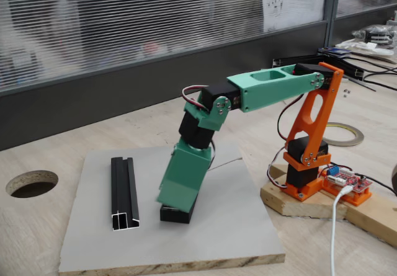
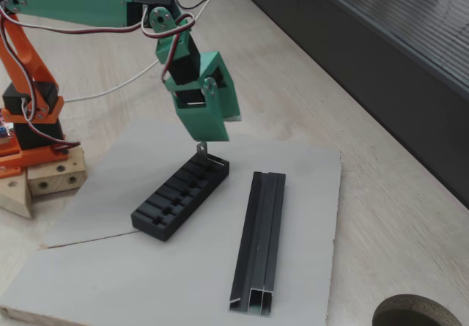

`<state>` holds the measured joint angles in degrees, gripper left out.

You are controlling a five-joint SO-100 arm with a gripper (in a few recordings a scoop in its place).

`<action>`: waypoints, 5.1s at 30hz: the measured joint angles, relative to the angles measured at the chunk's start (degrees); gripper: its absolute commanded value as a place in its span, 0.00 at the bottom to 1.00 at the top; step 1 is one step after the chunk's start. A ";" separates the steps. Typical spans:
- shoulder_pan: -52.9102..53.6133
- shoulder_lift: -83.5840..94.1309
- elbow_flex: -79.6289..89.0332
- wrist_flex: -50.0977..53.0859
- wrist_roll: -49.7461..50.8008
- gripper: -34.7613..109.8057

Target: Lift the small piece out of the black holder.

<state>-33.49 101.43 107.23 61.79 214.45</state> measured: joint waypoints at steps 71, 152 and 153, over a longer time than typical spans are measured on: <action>0.44 -3.43 -1.41 16.00 0.00 0.49; 0.44 -6.59 -0.18 6.59 0.00 0.49; 0.44 -6.59 -0.18 6.59 0.00 0.49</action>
<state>-33.05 94.83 107.05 68.38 214.45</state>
